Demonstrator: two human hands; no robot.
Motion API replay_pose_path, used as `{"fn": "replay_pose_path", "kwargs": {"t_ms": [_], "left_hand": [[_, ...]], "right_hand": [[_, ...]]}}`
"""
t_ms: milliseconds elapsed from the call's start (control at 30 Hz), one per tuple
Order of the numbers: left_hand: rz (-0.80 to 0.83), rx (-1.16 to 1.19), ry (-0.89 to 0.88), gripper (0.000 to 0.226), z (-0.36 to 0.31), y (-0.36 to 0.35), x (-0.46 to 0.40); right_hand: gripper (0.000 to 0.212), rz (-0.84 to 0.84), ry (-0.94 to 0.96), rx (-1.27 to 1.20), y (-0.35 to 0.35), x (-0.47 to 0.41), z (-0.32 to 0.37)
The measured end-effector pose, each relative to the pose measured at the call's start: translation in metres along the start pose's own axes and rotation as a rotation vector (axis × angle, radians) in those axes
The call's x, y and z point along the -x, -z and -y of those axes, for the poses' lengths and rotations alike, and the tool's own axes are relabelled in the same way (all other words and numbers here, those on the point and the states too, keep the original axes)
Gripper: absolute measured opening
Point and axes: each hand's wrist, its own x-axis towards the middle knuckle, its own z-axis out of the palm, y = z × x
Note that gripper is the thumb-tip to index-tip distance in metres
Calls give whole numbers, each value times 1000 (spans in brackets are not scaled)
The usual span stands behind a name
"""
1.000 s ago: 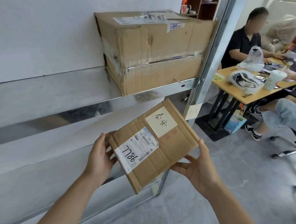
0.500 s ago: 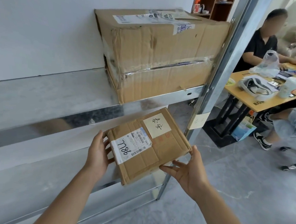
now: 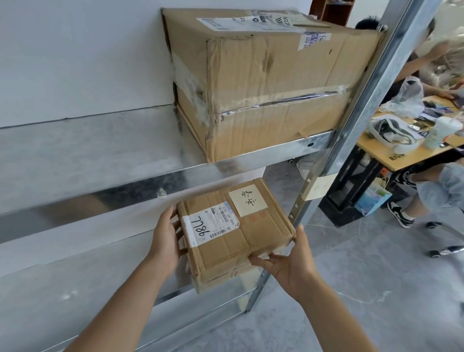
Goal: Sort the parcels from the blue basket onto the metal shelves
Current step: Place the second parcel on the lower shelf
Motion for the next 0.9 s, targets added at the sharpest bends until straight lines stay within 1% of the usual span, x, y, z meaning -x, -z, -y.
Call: {"fn": "replay_pose_path", "kwargs": {"t_ms": [133,233,367,433,600,700,833,900], "left_hand": [[46,-23,9,46,1,1,-5],[50,4,25,46,0,1,-8],[62,41,48,48,-2,1,-10],[60,52,55,51,-3,0,-11],[70,46,47,51,-3,2,-19],[73,40,54,54,-1,4,-22],[84,34,49,51,1,8,-16],[54,32,25,48,1,11,-10]], "right_hand": [[46,-16,2,-45,-6,-7,-3],[41,-43,33,-79,-11,-13,-3],[59,-84,88,-109,-16,-19,-9],[64,-83,95,-131,-19,-23,-11],[61,-45,102,-132,-20,-27,-9],[59,-62,100,-127,-19,-29,-9],[64,-51,70,-122,-16,-27,-8],[66,-35,70,-92,-14,-20,-8]]}}
